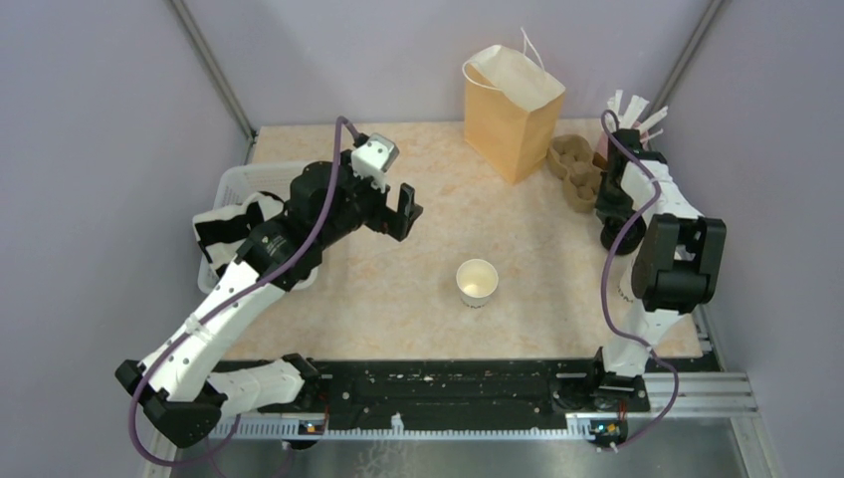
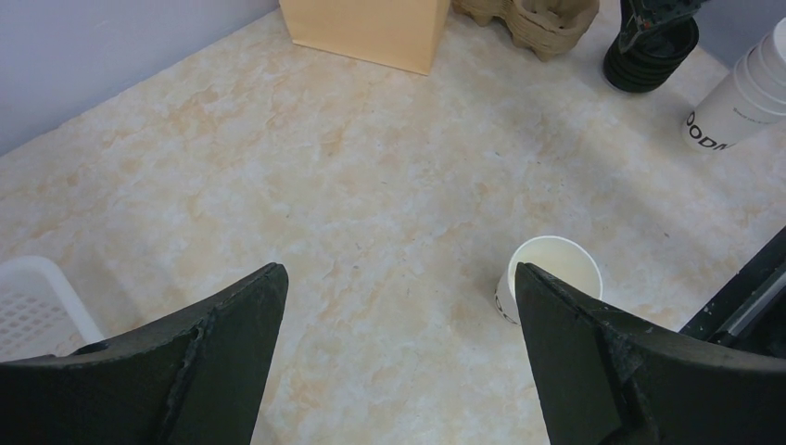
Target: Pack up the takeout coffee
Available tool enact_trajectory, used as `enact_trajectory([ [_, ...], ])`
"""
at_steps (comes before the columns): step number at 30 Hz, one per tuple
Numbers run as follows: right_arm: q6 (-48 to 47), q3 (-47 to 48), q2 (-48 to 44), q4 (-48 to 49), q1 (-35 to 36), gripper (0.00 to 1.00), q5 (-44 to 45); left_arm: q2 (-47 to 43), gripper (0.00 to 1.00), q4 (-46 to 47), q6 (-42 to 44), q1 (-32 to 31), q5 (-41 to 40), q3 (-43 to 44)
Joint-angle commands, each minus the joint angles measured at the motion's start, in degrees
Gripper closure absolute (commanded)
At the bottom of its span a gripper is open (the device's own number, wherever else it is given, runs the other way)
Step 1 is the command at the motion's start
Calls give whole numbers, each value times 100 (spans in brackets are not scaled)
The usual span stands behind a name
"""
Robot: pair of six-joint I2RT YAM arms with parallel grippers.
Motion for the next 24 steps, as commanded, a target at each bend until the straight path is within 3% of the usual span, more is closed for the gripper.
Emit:
enact_trajectory([
  [1, -41, 222, -408, 122, -33, 84, 116, 52, 2, 174, 22, -18, 75, 241],
  [12, -58, 502, -531, -76, -29, 88, 145, 86, 2, 145, -71, -18, 279, 296],
  [15, 41, 616, -731, -283, -3, 87, -202, 133, 1, 94, -142, -18, 347, 342],
  [17, 121, 748, -920, -424, 99, 88, -907, 209, 2, 10, -214, -18, 410, 399],
  [20, 433, 723, -1309, -370, 305, 87, -2673, 384, 2, -137, -423, -18, 602, 516],
  [24, 1337, 259, -1879, 395, 542, 87, -4852, 669, 2, -197, -1064, -2, 1031, 780],
])
